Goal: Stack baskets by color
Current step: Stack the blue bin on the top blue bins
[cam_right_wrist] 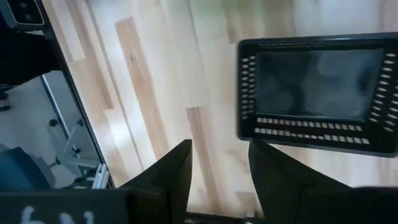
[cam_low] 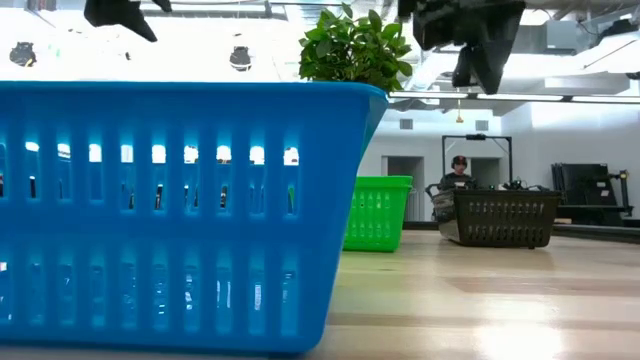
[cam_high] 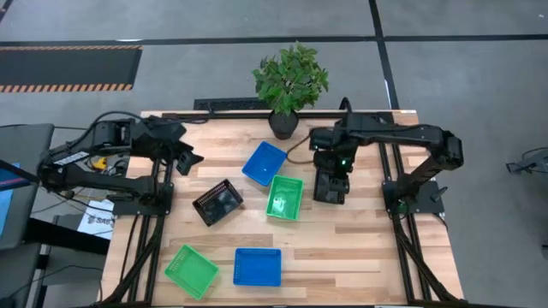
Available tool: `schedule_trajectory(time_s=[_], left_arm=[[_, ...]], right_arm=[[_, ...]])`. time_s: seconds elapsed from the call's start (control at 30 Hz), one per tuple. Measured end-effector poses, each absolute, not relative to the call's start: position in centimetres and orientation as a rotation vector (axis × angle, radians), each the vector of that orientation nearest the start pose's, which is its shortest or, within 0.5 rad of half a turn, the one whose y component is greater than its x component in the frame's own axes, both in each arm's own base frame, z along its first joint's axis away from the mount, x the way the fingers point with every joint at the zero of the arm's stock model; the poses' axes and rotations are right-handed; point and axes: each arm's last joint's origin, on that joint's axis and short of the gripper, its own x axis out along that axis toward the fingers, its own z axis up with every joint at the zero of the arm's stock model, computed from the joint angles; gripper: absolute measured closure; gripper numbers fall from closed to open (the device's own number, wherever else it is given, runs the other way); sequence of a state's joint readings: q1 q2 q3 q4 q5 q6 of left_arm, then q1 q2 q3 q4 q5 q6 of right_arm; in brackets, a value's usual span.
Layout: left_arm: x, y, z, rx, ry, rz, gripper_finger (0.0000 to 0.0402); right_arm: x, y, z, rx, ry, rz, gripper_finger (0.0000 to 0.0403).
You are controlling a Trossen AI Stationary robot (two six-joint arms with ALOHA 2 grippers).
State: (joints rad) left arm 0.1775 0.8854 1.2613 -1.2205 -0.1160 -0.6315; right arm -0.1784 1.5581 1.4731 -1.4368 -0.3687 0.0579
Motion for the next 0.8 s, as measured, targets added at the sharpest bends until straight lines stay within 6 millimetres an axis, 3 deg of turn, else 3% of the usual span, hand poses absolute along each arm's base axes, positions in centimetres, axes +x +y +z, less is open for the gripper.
schedule_trajectory(time_s=[0.47, 0.8], left_arm=[[12.4, 1.5, 38.1, -0.58, 0.74, 0.519, 0.012], [12.5, 1.1, 38.0, -0.571, 0.75, 0.489, 0.012]], right_arm=[[28.9, 3.2, 31.4, 0.351, 1.348, 0.103, 0.0231], [32.0, 8.6, 31.4, 0.371, 0.974, 0.062, 0.023]])
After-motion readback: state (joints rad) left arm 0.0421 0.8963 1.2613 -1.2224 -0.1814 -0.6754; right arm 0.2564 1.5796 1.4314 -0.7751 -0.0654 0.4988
